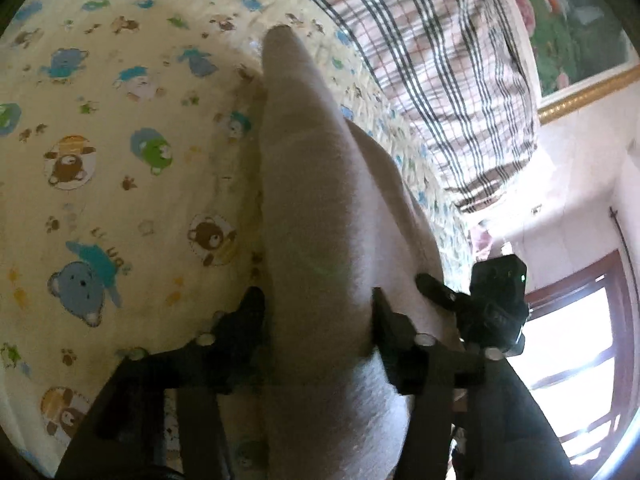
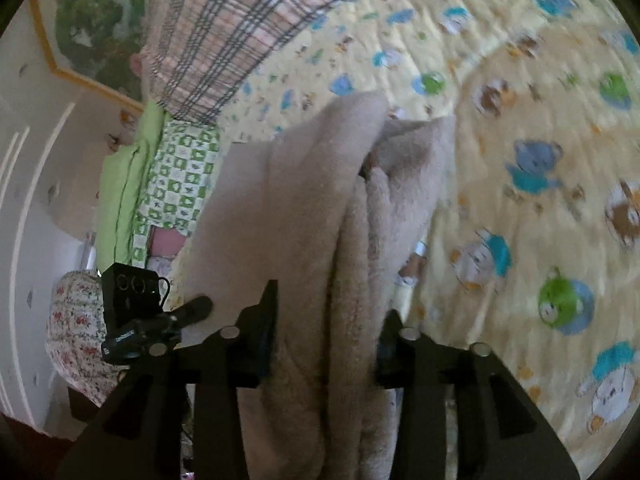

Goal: Fold small clothes

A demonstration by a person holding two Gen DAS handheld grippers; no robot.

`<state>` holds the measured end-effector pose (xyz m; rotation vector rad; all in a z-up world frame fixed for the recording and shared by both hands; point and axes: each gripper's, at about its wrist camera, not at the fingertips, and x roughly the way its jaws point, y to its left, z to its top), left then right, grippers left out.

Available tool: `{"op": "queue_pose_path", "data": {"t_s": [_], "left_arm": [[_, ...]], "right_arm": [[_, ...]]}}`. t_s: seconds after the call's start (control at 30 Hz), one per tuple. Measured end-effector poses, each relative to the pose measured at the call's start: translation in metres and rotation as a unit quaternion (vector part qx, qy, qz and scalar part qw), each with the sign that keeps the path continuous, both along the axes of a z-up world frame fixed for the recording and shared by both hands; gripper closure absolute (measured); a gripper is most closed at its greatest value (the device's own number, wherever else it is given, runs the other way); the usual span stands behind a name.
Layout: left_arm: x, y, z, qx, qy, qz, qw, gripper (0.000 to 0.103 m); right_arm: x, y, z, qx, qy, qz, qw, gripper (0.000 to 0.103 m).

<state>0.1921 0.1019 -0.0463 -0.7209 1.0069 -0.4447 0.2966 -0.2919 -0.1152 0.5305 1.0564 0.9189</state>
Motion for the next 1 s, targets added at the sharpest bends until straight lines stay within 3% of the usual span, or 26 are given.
{"op": "queue_pose_path", "data": {"t_s": [0.07,0.23,0.37,0.5,0.57,0.77,0.83,0.9,1.0], "left_arm": [[-0.002,0.004,0.003,0.009,-0.005,0.007,0.9999,0.035],[0.003,0.026,0.000,-0.001,0.000,0.026,0.9997,0.032],[0.018,0.030,0.004,0.006,-0.003,0.043,0.9991,0.031],[0.042,0.025,-0.005,0.015,0.014,0.043,0.9988,0.027],[0.052,0.021,-0.012,0.014,0.020,0.043,0.9988,0.023],[0.072,0.004,0.005,0.061,-0.005,0.024,0.9978,0.027],[0.078,0.000,0.002,0.081,0.001,0.019,0.9965,0.025],[0.085,-0.002,-0.003,0.085,0.006,0.021,0.9962,0.027],[0.098,-0.001,-0.002,0.092,-0.003,0.027,0.9954,0.043]], "right_arm": [[-0.003,-0.009,0.006,-0.030,-0.012,-0.011,0.999,0.041],[-0.004,-0.029,0.036,-0.053,-0.063,-0.049,0.995,0.041],[0.010,-0.012,0.047,-0.056,-0.081,-0.044,0.994,0.042],[0.028,0.021,0.034,-0.084,-0.050,-0.037,0.994,0.072],[0.028,0.026,0.031,-0.082,-0.044,-0.036,0.995,0.081],[-0.013,-0.007,0.076,-0.021,-0.121,-0.051,0.991,0.089],[-0.016,-0.006,0.069,-0.058,-0.129,-0.052,0.989,0.089],[-0.006,-0.002,0.049,-0.095,-0.108,-0.056,0.988,0.089],[0.010,-0.002,0.029,-0.095,-0.085,-0.063,0.990,0.089]]}}
